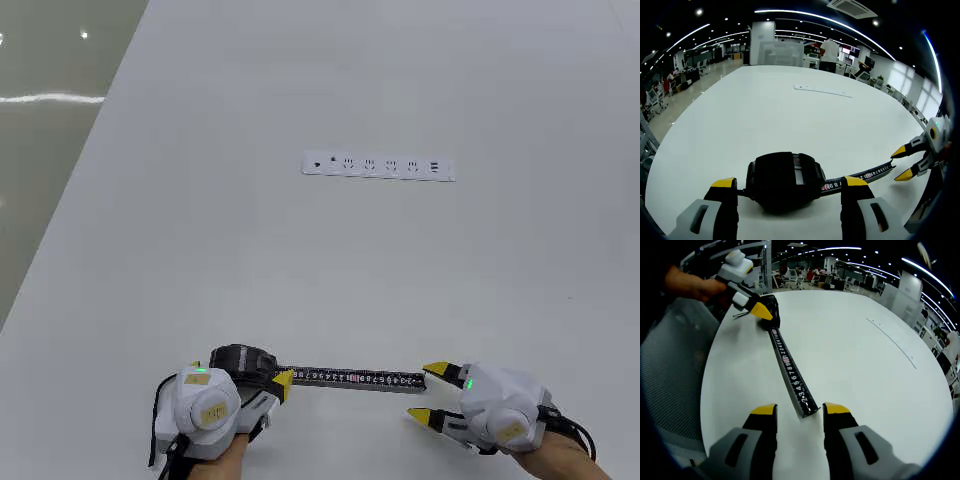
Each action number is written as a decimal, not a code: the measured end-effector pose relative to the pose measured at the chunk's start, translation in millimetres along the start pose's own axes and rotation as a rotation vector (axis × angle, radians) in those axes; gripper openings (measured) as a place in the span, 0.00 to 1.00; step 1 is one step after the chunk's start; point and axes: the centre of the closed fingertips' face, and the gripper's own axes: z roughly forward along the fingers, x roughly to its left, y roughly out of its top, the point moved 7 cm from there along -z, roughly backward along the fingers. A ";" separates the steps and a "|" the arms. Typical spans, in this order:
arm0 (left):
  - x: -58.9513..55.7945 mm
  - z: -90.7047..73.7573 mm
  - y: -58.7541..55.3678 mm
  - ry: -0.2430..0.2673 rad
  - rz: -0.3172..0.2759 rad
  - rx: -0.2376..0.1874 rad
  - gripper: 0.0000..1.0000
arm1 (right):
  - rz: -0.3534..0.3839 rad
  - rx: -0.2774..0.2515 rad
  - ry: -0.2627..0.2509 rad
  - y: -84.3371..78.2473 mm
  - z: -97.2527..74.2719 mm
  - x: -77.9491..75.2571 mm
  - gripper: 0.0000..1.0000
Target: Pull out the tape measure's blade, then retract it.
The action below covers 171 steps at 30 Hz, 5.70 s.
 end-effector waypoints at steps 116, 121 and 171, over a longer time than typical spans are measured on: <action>7.0 16.7 1.4 -0.037 0.007 0.068 0.63 | -0.249 0.068 0.238 -1.7 16.2 -19.5 0.11; 7.2 16.4 1.3 -0.041 0.007 0.070 0.63 | -0.251 0.066 0.240 2.0 17.2 -18.1 0.11; 9.0 16.1 0.5 -0.069 0.001 0.082 0.64 | -0.260 0.032 0.256 30.1 39.8 -5.9 0.12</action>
